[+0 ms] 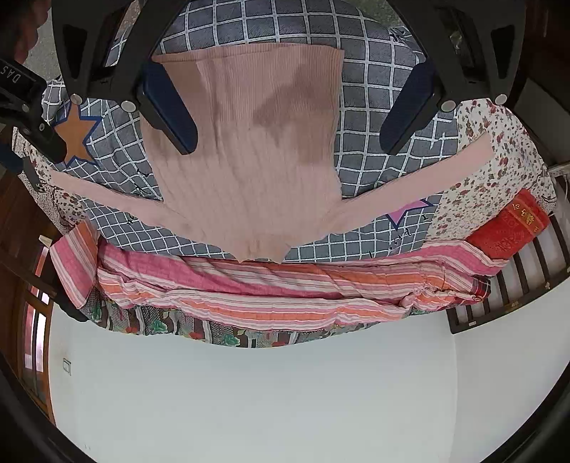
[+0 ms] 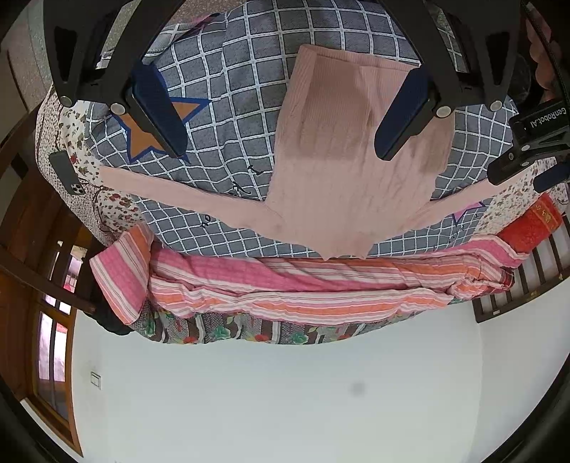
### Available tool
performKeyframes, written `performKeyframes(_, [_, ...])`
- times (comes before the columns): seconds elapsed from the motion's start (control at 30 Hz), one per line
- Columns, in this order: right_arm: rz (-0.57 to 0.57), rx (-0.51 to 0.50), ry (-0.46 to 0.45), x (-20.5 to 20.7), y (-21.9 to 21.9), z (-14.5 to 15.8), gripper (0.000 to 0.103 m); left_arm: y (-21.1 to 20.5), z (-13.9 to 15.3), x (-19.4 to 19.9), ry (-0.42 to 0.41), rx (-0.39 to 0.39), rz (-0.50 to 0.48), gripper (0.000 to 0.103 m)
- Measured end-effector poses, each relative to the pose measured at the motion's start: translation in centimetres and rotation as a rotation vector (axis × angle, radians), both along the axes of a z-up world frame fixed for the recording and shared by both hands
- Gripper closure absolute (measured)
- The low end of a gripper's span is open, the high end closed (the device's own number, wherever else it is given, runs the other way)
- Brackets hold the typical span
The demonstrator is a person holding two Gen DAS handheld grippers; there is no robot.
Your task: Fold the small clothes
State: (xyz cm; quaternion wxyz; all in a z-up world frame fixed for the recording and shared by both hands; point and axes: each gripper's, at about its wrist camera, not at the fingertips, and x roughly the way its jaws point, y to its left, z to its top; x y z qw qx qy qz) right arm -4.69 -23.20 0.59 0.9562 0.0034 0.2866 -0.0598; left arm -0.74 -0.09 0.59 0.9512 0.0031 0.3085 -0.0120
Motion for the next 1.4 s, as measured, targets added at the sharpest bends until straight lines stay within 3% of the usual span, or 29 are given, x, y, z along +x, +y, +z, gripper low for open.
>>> performKeyframes(1.2, [0.005, -0.002, -0.01, -0.16, 0.42, 0.38, 0.0, 0.06, 0.18, -0.23, -0.003, -0.001, -0.009, 0.0])
performKeyframes(1.4, [0.007, -0.003, -0.009, -0.16, 0.47, 0.41, 0.0, 0.59, -0.04, 0.04, 0.003, -0.041, -0.025, 0.0])
